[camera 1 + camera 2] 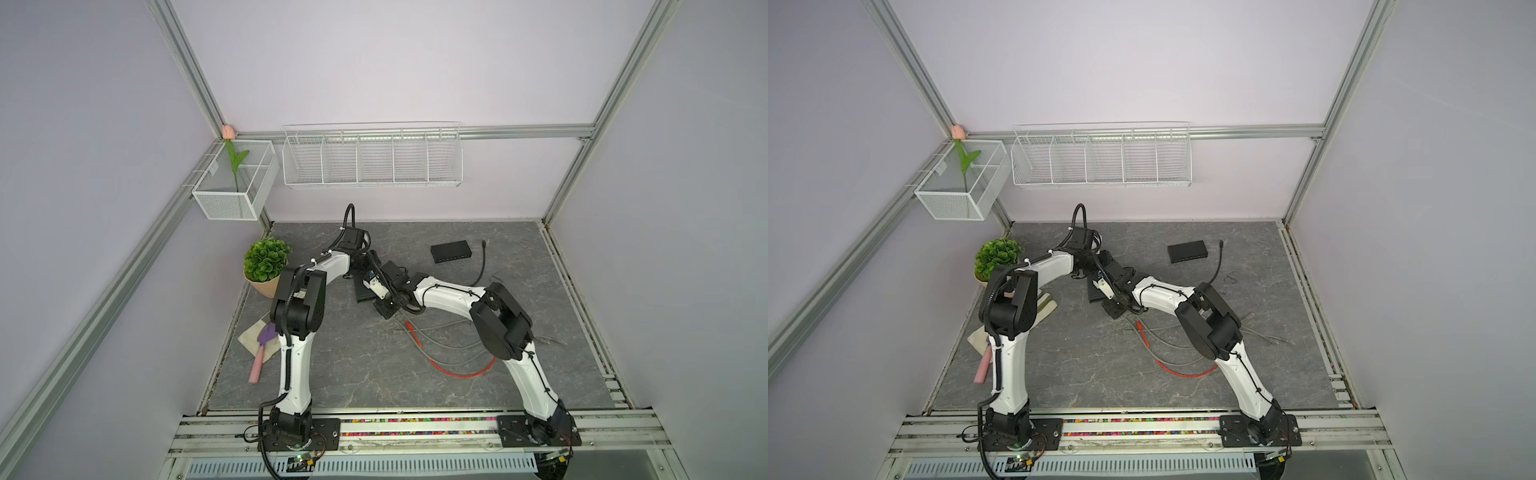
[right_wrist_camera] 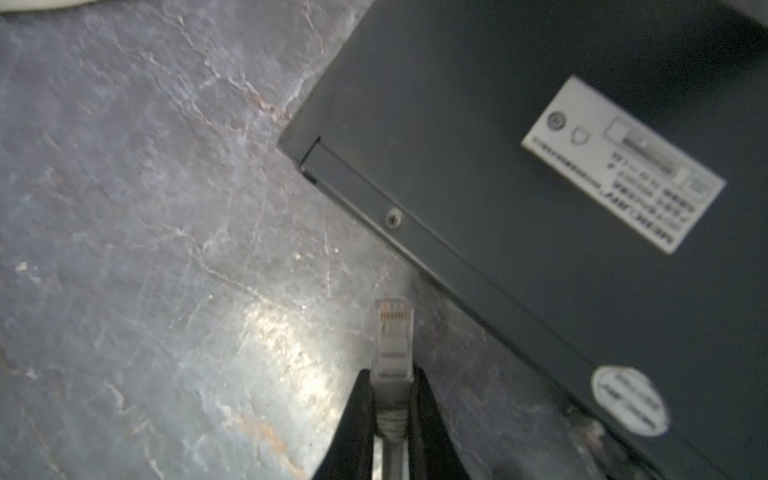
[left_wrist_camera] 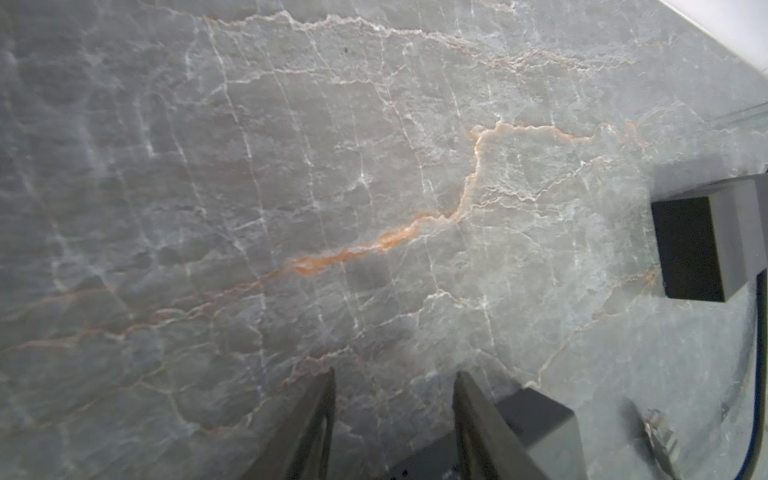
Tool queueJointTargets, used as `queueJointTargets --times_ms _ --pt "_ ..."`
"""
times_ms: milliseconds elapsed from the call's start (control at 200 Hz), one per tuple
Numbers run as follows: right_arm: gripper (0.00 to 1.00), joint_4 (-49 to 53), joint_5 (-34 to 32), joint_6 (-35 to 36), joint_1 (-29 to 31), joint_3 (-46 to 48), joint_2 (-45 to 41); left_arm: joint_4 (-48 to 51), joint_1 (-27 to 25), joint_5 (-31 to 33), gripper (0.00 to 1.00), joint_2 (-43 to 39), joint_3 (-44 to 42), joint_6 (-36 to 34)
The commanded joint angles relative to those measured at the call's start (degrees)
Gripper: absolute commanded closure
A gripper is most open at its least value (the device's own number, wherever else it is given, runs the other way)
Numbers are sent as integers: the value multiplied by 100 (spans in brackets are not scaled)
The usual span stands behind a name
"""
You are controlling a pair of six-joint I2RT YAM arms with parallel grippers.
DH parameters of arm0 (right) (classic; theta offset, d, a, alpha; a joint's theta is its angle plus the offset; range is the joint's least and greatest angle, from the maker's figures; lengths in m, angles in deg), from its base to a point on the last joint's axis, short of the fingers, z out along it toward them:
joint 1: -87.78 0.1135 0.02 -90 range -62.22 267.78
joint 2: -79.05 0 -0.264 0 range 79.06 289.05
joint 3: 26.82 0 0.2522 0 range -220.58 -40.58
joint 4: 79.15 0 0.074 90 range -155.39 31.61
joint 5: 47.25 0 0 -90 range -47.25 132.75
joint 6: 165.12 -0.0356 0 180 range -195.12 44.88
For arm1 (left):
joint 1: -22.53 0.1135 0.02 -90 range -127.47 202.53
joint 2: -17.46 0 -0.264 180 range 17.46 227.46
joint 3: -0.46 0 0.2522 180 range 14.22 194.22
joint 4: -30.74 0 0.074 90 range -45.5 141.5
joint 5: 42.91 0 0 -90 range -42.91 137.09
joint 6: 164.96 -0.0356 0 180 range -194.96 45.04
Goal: Insert the plug into the switch port
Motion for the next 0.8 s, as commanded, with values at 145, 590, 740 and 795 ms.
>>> queueJointTargets --times_ms 145,590,740,795 --pt "93 499 54 51 -74 -121 107 -562 -46 -69 53 -493 -1064 223" --pt "93 1409 -60 1 -48 -292 8 -1094 -132 101 54 -1101 -1903 429" --pt "93 1802 -257 -17 -38 -596 85 -1225 -134 120 54 -1202 -2098 458" --pt "93 1867 -334 -32 -39 -653 88 -1287 -133 102 54 -1243 -2165 469"
